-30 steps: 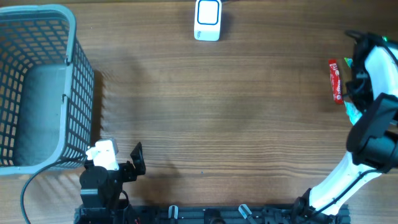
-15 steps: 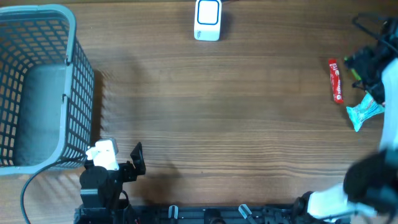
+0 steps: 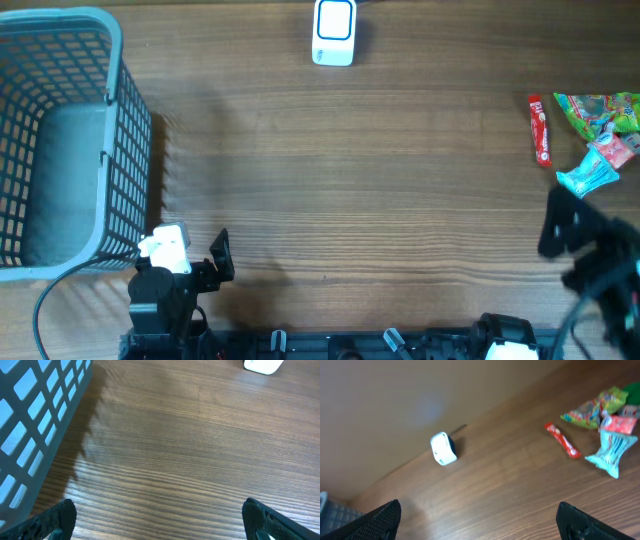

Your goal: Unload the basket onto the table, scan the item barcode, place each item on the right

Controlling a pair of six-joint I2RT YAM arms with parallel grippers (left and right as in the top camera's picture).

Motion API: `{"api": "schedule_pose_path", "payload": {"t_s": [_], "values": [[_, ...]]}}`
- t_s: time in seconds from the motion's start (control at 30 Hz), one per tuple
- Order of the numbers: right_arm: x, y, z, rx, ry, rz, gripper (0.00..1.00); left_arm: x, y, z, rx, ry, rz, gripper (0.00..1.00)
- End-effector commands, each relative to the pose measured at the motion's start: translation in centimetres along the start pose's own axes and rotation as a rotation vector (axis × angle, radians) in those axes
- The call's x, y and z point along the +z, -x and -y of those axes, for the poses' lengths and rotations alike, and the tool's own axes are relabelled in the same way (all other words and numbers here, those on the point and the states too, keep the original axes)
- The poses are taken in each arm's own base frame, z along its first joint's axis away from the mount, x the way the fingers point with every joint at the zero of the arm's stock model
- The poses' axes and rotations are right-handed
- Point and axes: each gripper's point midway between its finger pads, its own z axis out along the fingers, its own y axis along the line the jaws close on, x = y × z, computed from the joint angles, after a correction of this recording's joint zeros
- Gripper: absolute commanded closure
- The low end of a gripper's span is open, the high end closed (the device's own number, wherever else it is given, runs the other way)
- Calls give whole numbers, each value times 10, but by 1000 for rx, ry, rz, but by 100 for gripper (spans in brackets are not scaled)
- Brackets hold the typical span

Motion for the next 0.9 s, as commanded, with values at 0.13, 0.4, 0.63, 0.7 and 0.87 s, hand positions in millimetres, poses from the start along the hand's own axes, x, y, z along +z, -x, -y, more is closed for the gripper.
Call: {"api": "schedule_pose_path", "payload": {"t_s": [0.13, 0.4, 0.63, 0.7, 0.87], "values": [[-40, -23, 6, -255, 23, 72, 0, 0, 0, -1, 19, 4, 6, 0], [-36, -31, -23, -404, 307, 341, 0, 0, 0, -1, 19, 4, 6, 0], [1, -42, -28, -418, 490, 580, 0, 0, 0, 0, 19, 3, 6, 0], [17, -40, -27, -390, 521, 625, 0, 0, 0, -1, 19, 4, 6, 0], [62, -50, -15, -394, 530, 675, 0, 0, 0, -1, 19, 4, 6, 0]]}}
